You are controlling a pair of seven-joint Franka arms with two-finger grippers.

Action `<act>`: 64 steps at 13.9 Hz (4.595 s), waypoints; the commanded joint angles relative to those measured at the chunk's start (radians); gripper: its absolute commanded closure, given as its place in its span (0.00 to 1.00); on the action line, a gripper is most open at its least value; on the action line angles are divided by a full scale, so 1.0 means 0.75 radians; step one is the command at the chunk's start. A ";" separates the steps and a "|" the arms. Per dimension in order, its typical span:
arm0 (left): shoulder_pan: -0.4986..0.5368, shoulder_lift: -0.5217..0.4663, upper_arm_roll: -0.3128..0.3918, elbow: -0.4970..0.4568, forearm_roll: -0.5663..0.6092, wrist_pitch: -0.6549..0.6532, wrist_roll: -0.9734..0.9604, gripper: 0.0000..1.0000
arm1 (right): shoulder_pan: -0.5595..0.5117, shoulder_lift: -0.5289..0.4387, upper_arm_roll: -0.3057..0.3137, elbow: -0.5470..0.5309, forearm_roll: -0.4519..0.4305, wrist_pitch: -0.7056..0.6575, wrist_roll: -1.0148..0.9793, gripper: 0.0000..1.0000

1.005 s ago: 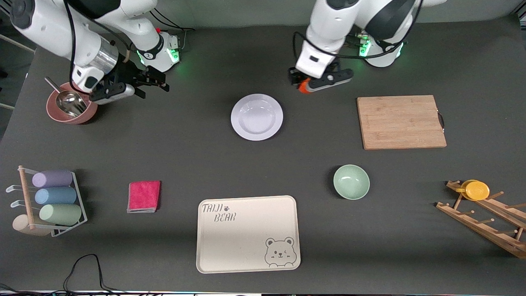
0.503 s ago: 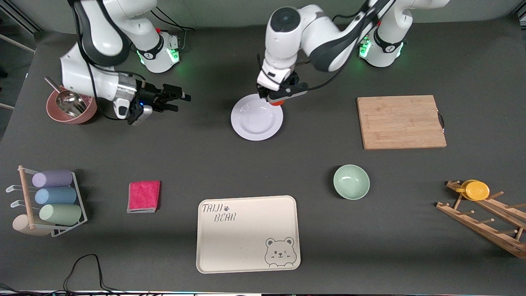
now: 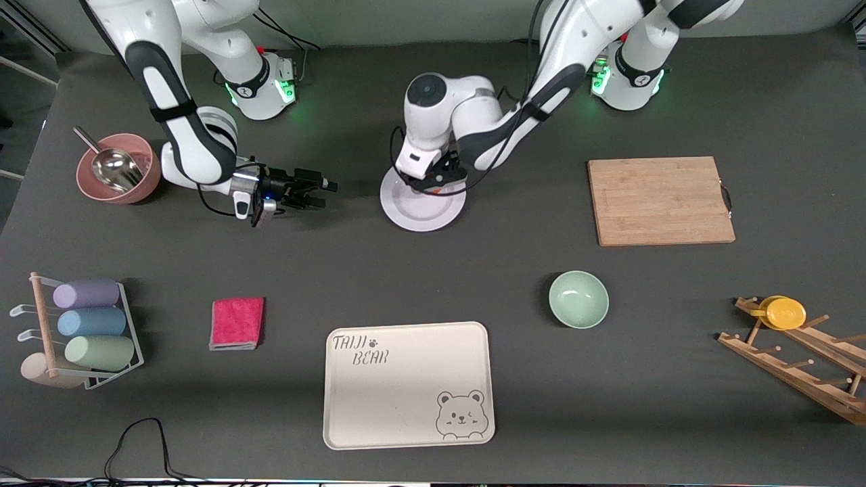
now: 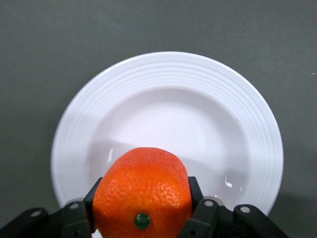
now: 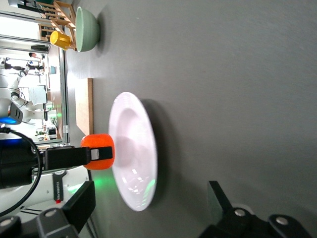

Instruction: Place orange and plate with both arms

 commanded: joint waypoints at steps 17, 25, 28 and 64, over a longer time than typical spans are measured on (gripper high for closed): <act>0.631 -0.306 -0.310 0.099 -0.245 -0.479 0.529 0.00 | 0.012 0.215 -0.001 0.030 0.175 -0.136 -0.295 0.65; 1.304 -0.570 -0.386 0.261 -0.306 -0.833 1.361 0.00 | 0.012 0.299 0.001 0.047 0.228 -0.140 -0.446 0.65; 1.492 -0.601 -0.382 0.420 -0.441 -1.125 1.664 0.00 | 0.014 0.320 0.040 0.055 0.294 -0.183 -0.457 0.65; 0.591 -0.961 0.972 0.110 -0.644 -0.987 2.278 0.00 | 0.024 0.011 0.220 0.265 0.543 -0.162 0.104 1.00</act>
